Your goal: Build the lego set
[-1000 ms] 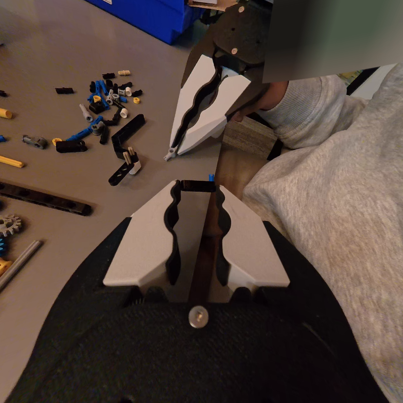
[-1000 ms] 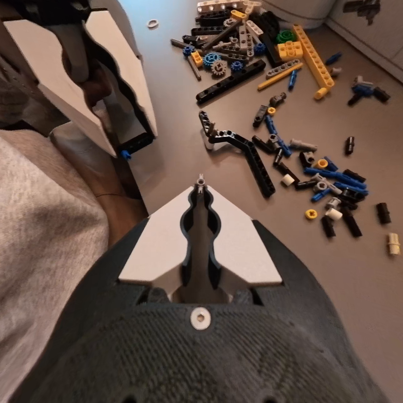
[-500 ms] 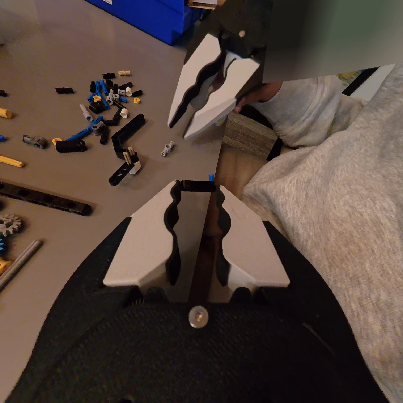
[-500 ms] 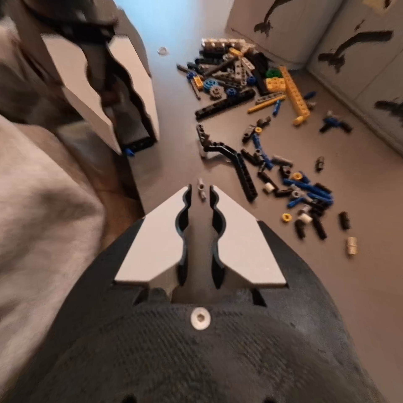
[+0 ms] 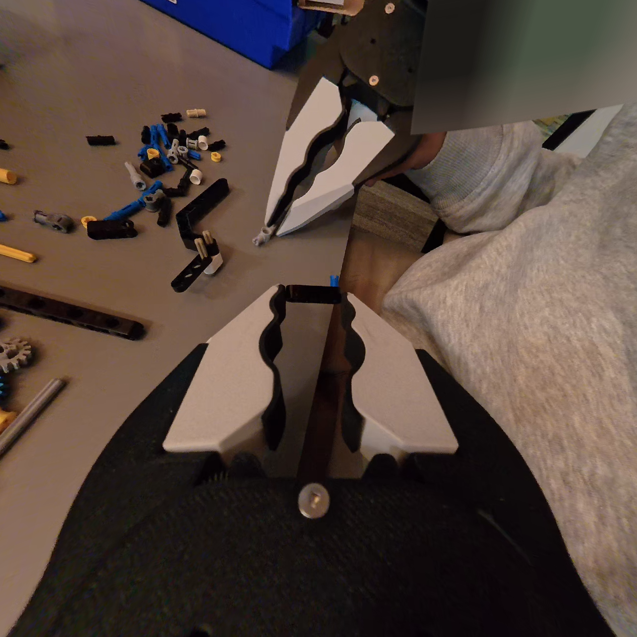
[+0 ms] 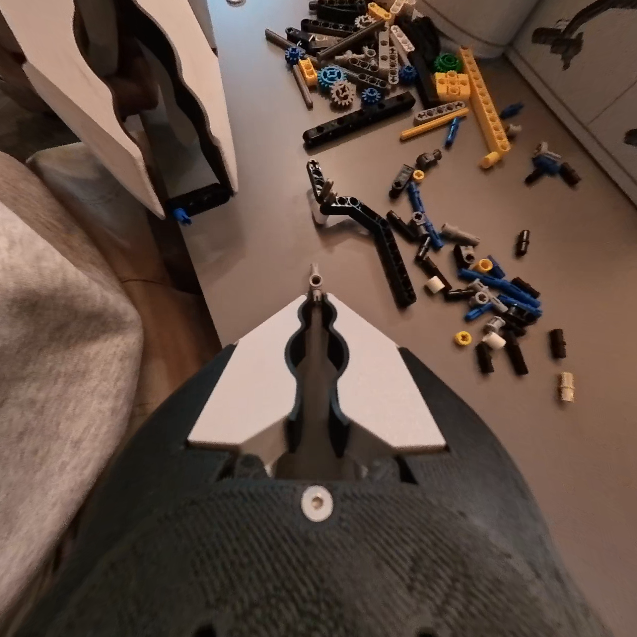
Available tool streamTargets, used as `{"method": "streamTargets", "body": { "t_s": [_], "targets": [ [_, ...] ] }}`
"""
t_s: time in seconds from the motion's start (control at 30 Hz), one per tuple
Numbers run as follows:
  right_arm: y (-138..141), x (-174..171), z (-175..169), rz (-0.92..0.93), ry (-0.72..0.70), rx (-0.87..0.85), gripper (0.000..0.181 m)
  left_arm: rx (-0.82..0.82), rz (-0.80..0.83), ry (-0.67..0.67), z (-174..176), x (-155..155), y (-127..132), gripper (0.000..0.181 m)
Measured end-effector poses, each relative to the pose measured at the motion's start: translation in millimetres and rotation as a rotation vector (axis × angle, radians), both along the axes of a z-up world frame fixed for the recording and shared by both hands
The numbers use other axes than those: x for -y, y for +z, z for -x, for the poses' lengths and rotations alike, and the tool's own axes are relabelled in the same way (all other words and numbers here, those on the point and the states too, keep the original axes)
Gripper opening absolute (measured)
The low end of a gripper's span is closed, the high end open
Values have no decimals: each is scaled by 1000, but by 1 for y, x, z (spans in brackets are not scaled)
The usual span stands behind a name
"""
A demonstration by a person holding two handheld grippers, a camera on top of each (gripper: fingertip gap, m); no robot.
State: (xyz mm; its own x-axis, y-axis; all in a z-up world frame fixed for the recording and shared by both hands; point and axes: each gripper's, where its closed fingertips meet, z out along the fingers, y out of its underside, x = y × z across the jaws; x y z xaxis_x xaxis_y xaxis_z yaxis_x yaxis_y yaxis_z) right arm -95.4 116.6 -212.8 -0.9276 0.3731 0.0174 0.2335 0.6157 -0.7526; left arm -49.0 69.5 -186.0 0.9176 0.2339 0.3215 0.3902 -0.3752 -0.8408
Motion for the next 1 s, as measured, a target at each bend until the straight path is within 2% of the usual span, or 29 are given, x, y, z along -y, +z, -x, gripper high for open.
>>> {"method": "streamTargets", "body": {
  "t_s": [0.03, 0.17, 0.3, 0.37, 0.8, 0.9, 1.0],
  "targets": [
    [0, 1, -1, 2, 4, 8, 3, -1, 1, 0, 0, 0, 0, 31],
    [6, 10, -9, 83, -1, 113, 3, -7, 7, 1, 0, 0, -1, 30],
    [15, 26, -24, 249, -28, 375, 3, -14, 6, -2, 0, -1, 0, 30],
    [13, 29, -25, 272, -59, 445, 3, -21, 4, -7, -1, -2, 0, 30],
    [8, 21, -13, 281, -173, 470, 3, -47, 35, -21, -4, -4, -4, 30],
    [13, 22, -13, 308, -137, 444, 9, -50, 37, -21, -4, -4, -4, 31],
    [25, 22, -12, 305, -45, 284, 14, -51, 35, -21, -4, -4, -4, 30]
  ]
}}
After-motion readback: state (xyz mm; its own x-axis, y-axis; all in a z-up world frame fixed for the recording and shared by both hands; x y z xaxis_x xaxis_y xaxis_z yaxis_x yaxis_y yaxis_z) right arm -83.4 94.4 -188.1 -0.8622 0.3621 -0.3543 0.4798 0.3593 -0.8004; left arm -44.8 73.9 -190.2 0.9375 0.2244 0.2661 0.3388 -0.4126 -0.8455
